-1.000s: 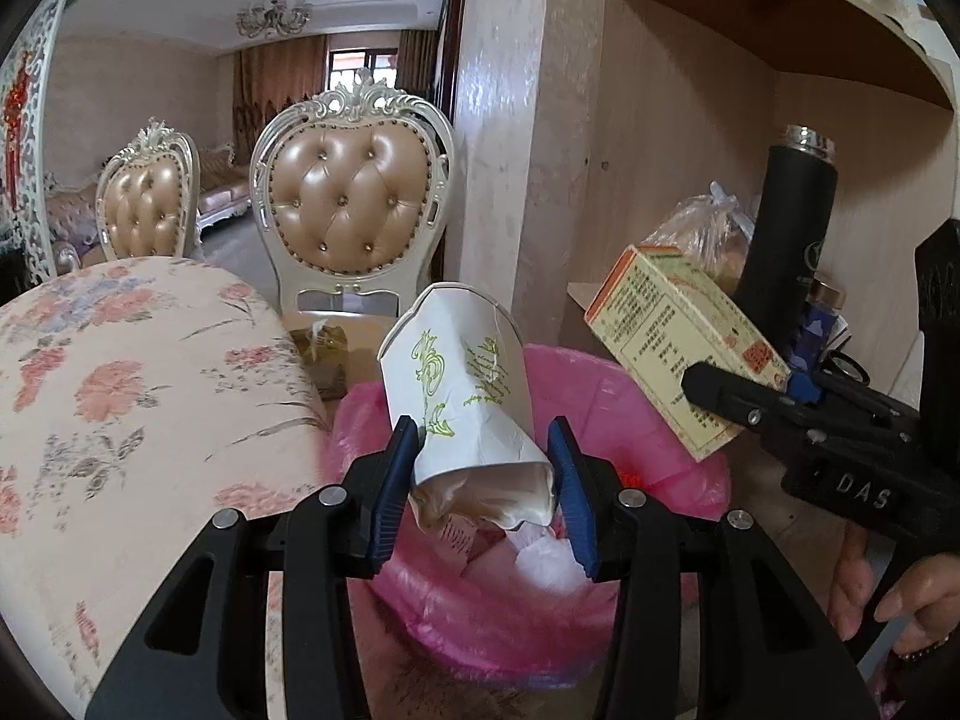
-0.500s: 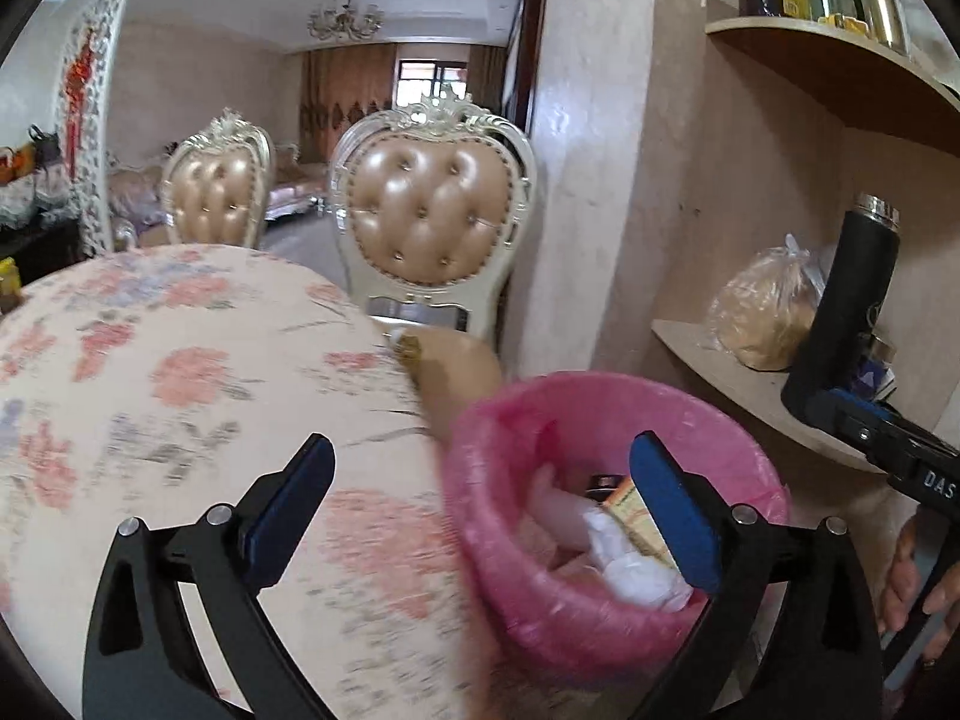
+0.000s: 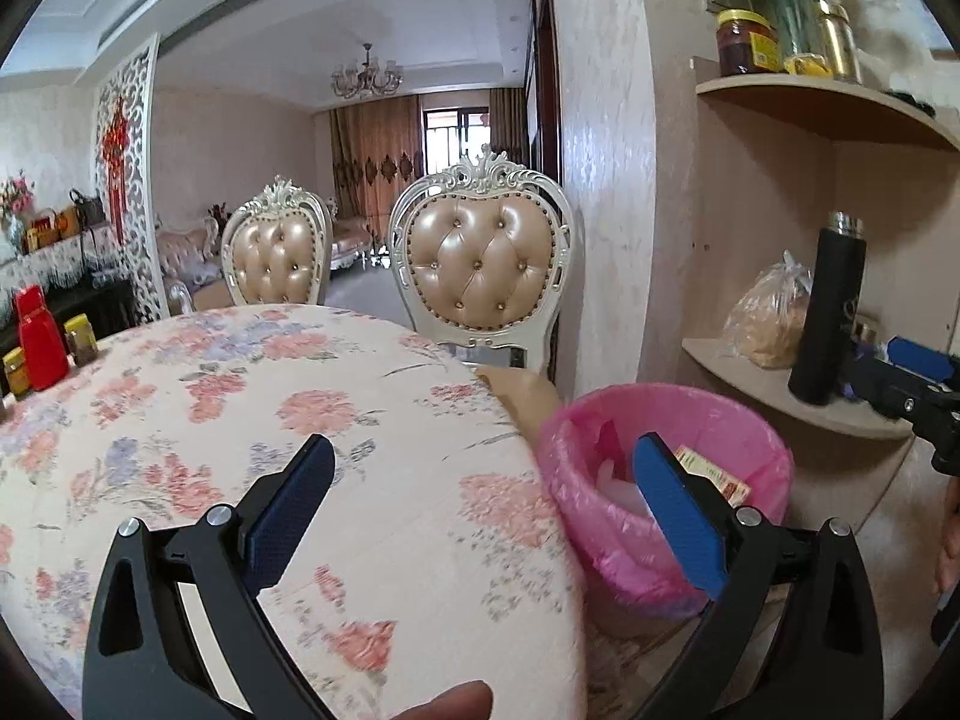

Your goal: Collect trash

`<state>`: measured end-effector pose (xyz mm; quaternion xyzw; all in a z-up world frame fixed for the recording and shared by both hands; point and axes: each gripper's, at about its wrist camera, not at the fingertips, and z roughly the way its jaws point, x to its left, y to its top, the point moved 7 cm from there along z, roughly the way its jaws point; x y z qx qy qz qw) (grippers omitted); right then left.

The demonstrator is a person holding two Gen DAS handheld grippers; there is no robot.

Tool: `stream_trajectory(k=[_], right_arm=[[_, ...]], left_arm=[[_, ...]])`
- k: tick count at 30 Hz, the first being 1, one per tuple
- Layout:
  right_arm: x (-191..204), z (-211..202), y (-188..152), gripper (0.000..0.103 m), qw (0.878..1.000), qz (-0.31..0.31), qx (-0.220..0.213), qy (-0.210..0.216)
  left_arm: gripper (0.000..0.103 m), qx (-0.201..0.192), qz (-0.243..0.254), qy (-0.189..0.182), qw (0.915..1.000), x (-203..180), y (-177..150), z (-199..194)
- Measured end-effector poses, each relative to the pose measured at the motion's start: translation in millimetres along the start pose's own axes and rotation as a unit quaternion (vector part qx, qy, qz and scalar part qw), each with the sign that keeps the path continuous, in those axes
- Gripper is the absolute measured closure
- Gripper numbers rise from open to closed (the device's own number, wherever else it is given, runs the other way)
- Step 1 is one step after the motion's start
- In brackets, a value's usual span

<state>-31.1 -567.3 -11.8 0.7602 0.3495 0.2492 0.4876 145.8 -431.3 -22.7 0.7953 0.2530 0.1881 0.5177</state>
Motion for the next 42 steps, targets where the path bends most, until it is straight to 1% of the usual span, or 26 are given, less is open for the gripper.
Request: stream_trajectory(k=[3,9,13,15,18,21,24,32,42], right_arm=[[6.3,-4.0,-8.8,0.005,1.000,0.003,0.012,-0.010],[6.5,-13.7,-20.6,0.005,0.999,0.014,0.020,-0.038],[7.7,-15.9,-26.5,0.005,0.998,0.012,0.024,-0.048],[10.4,-17.6,-27.4,0.005,0.999,0.008,0.022,-0.049],[16.0,-18.9,-31.9,0.005,0.999,0.004,0.022,-0.047],[22.2,-21.2,-35.4,0.005,0.999,-0.003,0.022,-0.047],[25.9,-26.7,-34.7,0.005,0.999,-0.007,0.011,-0.047],[22.8,-36.5,-31.7,0.005,0.999,-0.007,-0.006,-0.051],[24.5,-37.2,-32.0,0.005,0.999,-0.009,-0.007,-0.049]], left_arm=[[0.008,-0.001,0.016,0.013,0.9998,-3.5,-4.0,-7.8],[0.008,-0.004,0.026,-0.019,0.9995,-13.2,-5.8,-14.7],[0.008,0.017,0.000,-0.044,0.9989,-14.3,-14.5,-10.2],[0.008,0.021,-0.007,-0.050,0.9985,-13.9,-18.4,-8.2],[0.008,0.010,-0.019,-0.048,0.9986,-10.4,-21.7,-9.3],[0.008,0.000,-0.026,-0.056,0.9981,-8.7,-21.8,-11.8],[0.008,-0.018,-0.027,-0.052,0.9982,-5.4,-19.0,-16.4],[0.008,-0.041,-0.011,-0.052,0.9978,-11.5,-15.3,-25.7],[0.008,-0.047,-0.006,-0.058,0.9972,-17.0,-15.8,-28.2]])
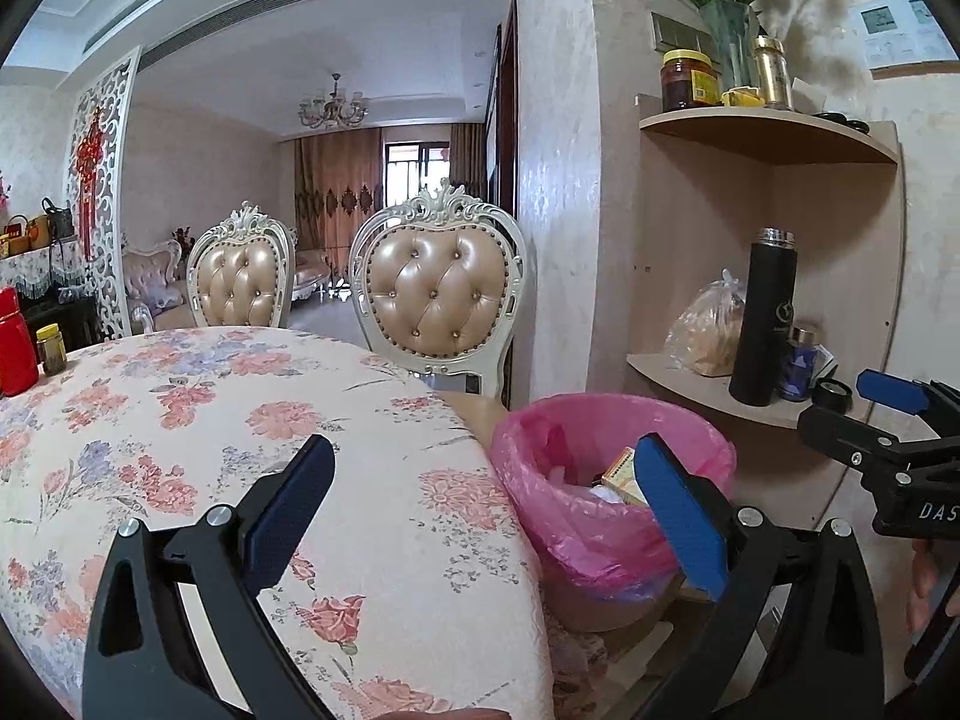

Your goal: Collect trash

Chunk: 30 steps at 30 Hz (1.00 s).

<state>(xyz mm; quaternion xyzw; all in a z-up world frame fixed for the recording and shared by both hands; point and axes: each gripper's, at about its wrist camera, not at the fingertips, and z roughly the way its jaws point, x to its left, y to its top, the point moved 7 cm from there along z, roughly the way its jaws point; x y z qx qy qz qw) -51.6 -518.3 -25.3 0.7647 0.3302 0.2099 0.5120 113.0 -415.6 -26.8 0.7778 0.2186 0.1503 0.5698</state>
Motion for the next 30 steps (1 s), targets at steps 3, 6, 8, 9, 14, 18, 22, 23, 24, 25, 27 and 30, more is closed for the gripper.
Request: stream_trajectory(k=[3,6,8,9,14,18,22,23,24,25,27,30], right_arm=[[1.0,1.4,-0.8,0.005,1.000,-0.001,0.002,0.000],[-0.2,3.4,-1.8,0.005,1.000,0.002,0.005,-0.001],[-0.3,3.6,-1.9,0.005,1.000,0.002,0.003,-0.001],[0.3,3.7,-2.0,0.005,1.000,0.001,0.003,-0.001],[2.9,4.6,-3.9,0.005,1.000,0.000,0.004,0.001],[3.3,5.2,-4.1,0.005,1.000,0.000,0.004,0.001],[3.5,6.0,-5.2,0.005,1.000,0.002,0.006,0.000],[3.5,6.4,-5.9,0.005,1.000,0.003,0.006,0.000],[3.5,6.3,-6.3,0.005,1.000,0.004,0.006,0.000],[3.8,6.5,-6.7,0.005,1.000,0.005,0.007,0.000],[4.0,6.3,-7.1,0.005,1.000,0.006,0.008,0.000],[4.0,6.6,-7.2,0.005,1.000,0.006,0.008,-0.001]], left_arm=[[0.008,0.000,-0.002,-0.001,1.0000,0.0,-0.3,0.4],[0.008,0.000,-0.003,0.000,1.0000,0.4,-0.2,0.6],[0.008,0.001,-0.004,-0.001,1.0000,0.4,0.1,1.3],[0.008,0.001,-0.006,-0.002,1.0000,0.4,0.2,1.7],[0.008,0.001,-0.007,-0.006,1.0000,0.0,0.6,2.7],[0.008,0.000,-0.002,-0.008,1.0000,-2.2,-0.2,2.4],[0.008,0.001,0.001,-0.010,0.9999,-2.7,-1.5,2.8],[0.008,0.002,0.001,-0.010,0.9999,-2.8,-1.8,3.1],[0.008,0.002,0.001,-0.010,0.9999,-2.7,-2.0,3.1],[0.008,0.002,0.001,-0.011,0.9999,-2.7,-1.8,2.7],[0.008,0.003,0.001,-0.012,0.9999,-2.6,-3.0,3.4],[0.008,0.003,0.002,-0.013,0.9999,-3.5,-3.6,3.9]])
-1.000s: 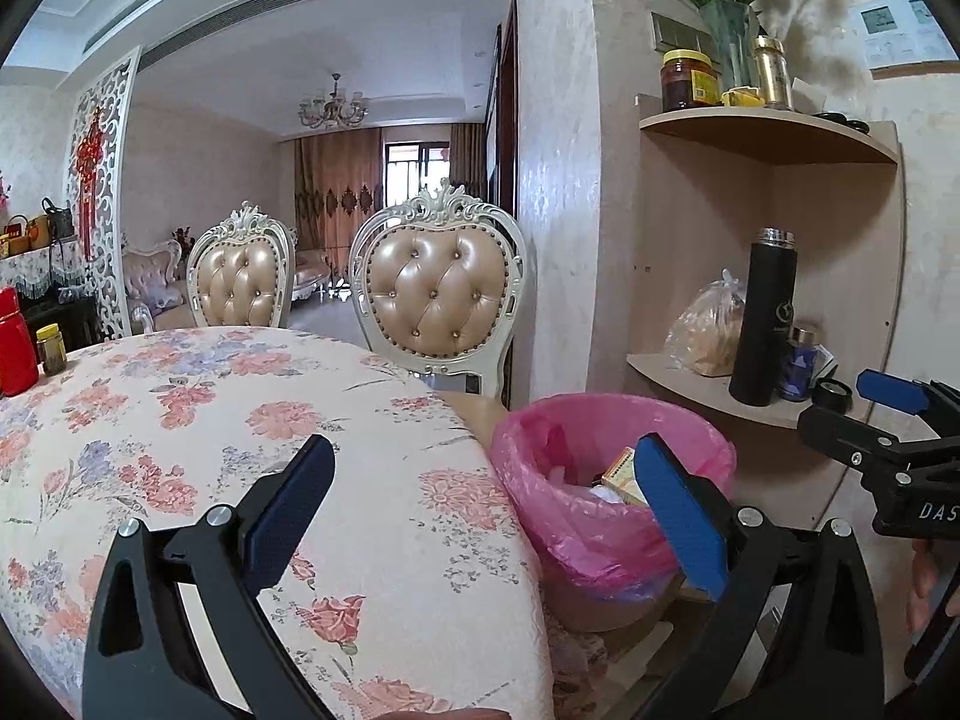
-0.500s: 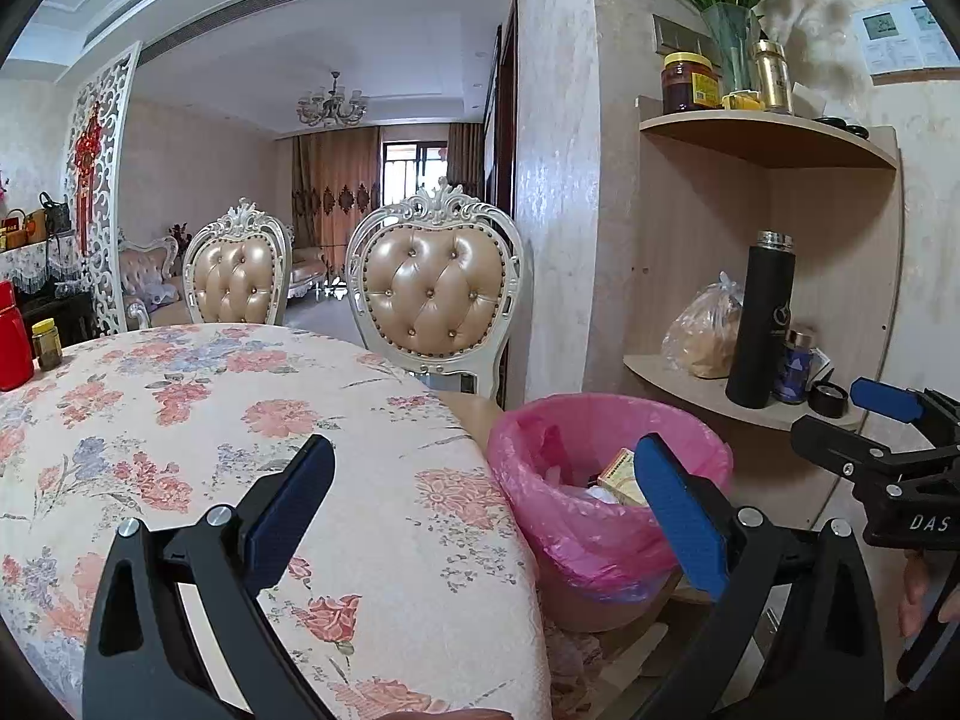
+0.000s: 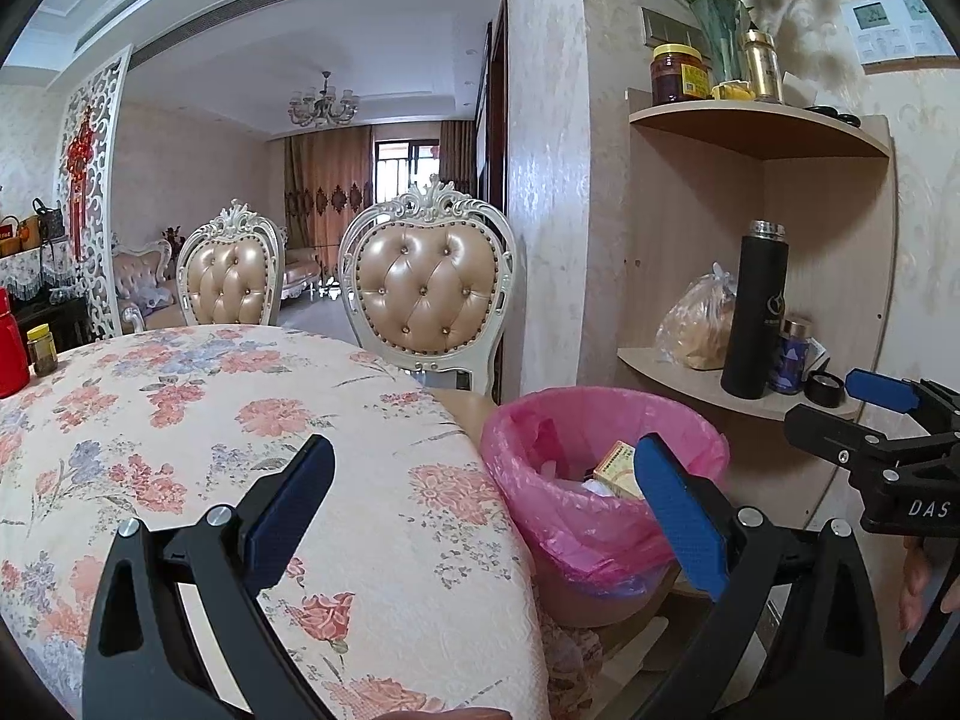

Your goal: Collect trash

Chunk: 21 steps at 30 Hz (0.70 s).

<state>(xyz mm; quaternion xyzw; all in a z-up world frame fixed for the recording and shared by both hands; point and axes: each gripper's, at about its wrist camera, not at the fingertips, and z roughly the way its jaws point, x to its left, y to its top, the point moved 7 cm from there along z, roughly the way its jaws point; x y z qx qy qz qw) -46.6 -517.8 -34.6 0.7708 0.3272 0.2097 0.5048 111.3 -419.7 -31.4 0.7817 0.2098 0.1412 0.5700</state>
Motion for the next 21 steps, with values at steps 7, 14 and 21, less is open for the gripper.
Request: stream_trajectory(k=[7,14,21], right_arm=[[-1.8,0.1,-1.0,0.005,1.000,0.003,0.002,-0.001],[-2.6,0.5,-3.4,0.005,1.000,0.011,0.007,0.001],[-3.0,1.1,-3.9,0.005,1.000,0.013,0.009,0.001]], left_arm=[[0.008,0.001,0.002,0.000,1.0000,-1.2,-2.0,-0.1],[0.008,0.001,0.001,0.000,1.0000,-1.7,-1.2,0.8],[0.008,0.002,0.001,-0.001,1.0000,-2.1,-3.3,0.2]])
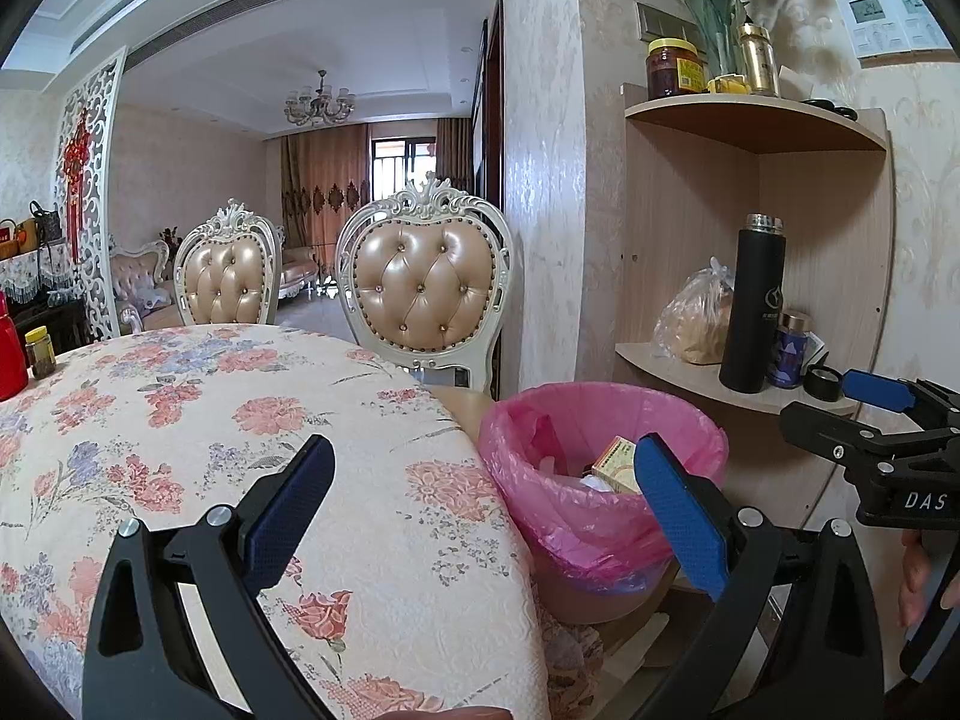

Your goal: Collect trash

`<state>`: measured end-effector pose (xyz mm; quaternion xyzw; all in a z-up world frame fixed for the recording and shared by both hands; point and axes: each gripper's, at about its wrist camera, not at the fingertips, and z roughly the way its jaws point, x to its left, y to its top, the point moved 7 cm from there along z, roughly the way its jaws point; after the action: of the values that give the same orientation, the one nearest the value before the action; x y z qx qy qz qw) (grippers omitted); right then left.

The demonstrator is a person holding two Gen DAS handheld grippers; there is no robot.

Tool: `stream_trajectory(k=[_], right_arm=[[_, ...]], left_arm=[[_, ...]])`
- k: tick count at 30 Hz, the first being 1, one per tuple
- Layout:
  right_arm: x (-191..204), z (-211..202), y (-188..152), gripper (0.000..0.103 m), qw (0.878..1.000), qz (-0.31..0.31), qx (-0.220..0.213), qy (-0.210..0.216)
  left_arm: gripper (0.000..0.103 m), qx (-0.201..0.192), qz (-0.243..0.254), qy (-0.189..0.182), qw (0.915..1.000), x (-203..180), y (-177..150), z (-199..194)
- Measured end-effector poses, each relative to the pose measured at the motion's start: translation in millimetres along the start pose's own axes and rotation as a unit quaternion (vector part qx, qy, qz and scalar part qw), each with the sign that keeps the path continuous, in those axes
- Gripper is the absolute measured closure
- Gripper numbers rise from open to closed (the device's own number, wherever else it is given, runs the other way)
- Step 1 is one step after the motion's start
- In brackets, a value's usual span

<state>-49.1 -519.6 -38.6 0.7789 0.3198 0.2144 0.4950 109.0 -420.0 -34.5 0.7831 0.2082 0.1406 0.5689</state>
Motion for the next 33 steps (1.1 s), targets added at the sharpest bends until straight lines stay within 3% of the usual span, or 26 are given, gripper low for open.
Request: stream_trajectory(k=[33], right_arm=[[-9.5,3.3,-3.1,0.005,1.000,0.011,0.005,-0.008]], left_arm=[[0.008,0.008,0.021,-0.024,0.9994,-3.8,-10.6,-4.3]])
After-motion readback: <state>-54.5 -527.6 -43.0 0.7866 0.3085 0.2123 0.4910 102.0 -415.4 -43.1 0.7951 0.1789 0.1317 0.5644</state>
